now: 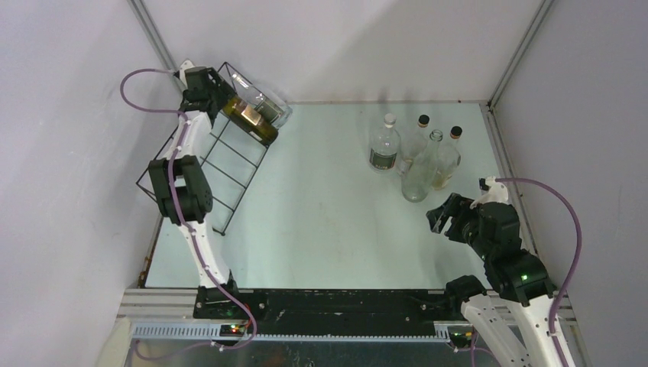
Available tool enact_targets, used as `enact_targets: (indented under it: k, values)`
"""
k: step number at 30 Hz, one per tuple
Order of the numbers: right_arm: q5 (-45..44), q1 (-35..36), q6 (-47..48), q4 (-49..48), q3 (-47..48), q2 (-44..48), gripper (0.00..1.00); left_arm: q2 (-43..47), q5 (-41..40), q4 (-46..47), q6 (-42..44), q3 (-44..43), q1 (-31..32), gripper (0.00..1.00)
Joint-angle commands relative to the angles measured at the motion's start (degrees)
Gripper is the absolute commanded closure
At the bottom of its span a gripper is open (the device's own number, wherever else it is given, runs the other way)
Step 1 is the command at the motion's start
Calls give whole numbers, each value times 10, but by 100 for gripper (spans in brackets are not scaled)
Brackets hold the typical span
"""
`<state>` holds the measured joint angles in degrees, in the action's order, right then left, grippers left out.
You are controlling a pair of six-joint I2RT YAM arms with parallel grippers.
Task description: Take the wine bottle off the wine rack
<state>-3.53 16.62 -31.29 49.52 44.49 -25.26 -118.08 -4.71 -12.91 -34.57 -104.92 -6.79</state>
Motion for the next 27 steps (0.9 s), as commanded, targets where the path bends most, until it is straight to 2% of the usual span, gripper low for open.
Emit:
enact_targets:
  k: [1, 9, 16, 27]
  values:
    - [-11, -1, 3, -21, 0, -7, 25, -5, 1, 24, 1, -33, -2, 21]
    - [-10, -1, 5, -23, -3, -9, 25, -28, 0, 25, 1, -61, -2, 29]
    - [-11, -1, 6, -23, -3, -11, 25, -51, -14, 18, 9, -84, -2, 32]
    - [-10, -1, 7, -22, -3, -16, 25, -76, -28, 4, 18, -120, -2, 45]
